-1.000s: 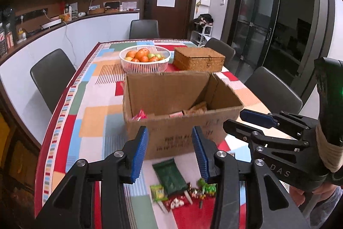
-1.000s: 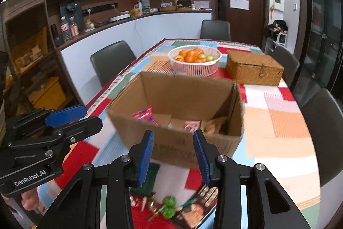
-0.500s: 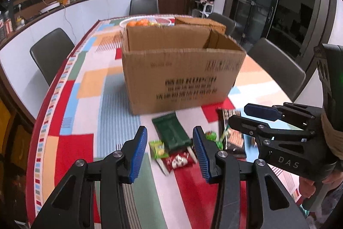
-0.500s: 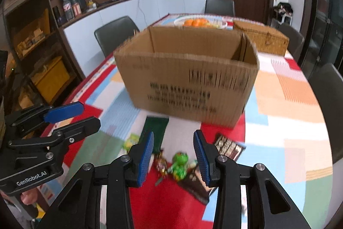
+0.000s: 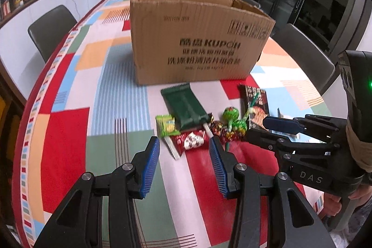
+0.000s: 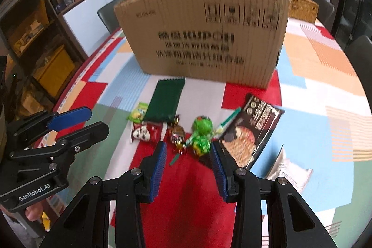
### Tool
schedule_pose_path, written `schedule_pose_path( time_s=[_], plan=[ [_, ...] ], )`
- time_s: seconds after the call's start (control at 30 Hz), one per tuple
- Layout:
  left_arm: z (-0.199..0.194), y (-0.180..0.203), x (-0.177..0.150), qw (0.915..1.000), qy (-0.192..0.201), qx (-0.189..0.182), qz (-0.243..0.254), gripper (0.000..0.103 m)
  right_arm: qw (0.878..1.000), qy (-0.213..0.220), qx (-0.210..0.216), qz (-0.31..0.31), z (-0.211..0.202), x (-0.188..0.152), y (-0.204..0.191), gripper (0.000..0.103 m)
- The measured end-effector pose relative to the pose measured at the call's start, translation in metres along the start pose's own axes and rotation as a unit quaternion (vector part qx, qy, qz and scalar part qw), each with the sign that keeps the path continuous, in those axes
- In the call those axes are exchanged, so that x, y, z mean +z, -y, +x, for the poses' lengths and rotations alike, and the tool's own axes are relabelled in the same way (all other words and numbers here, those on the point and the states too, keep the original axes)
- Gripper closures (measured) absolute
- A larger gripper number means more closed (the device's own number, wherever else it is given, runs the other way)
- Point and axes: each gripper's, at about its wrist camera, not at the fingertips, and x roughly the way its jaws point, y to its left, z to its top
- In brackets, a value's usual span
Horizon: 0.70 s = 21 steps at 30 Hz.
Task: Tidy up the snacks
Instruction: 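Grasp the green-yellow candy with left gripper while right grasps gold-wrapped candy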
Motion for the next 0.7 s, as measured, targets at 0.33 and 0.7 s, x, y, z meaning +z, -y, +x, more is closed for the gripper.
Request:
schedule_pose_path(
  time_s=[0.33, 0.7],
  plan=[
    [0.009, -0.011, -0.001, 1.0, -0.006, -0.006, -0.003, 0.06, 1.0, -0.001, 0.012, -0.024, 0.008, 0.0, -0.012, 0.064],
    [0.044, -0.023, 0.017, 0.9995, -0.029, -0.008, -0.002, 0.065, 0.999, -0.009, 0.031, -0.035, 0.032, 0.011, -0.016, 0.073]
  ],
)
